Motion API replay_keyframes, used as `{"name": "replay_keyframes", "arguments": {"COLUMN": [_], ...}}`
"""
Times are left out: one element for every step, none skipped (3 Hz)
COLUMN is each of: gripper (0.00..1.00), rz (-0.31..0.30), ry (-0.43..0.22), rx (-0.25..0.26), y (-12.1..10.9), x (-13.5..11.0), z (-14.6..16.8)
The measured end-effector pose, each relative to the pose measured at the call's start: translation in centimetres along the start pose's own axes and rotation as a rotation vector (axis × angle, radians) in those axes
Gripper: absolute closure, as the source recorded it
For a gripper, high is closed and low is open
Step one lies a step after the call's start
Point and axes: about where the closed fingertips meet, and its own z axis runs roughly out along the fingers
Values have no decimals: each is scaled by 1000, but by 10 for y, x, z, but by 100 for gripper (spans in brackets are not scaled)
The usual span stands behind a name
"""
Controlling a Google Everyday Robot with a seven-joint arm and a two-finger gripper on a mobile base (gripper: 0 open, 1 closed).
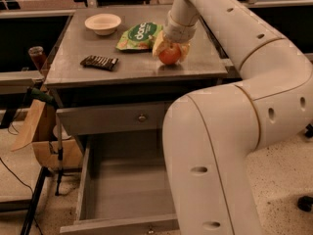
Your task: Pick apple from middle drawer and place on counter
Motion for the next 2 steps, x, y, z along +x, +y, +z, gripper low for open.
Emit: {"name": "replay_keyframes", "arguments": {"gripper": [0, 0], "rz": [21, 21], "ry": [47, 48], "rx": [22, 22], "y": [-11, -11], "x": [1, 1], "z": [16, 17]}}
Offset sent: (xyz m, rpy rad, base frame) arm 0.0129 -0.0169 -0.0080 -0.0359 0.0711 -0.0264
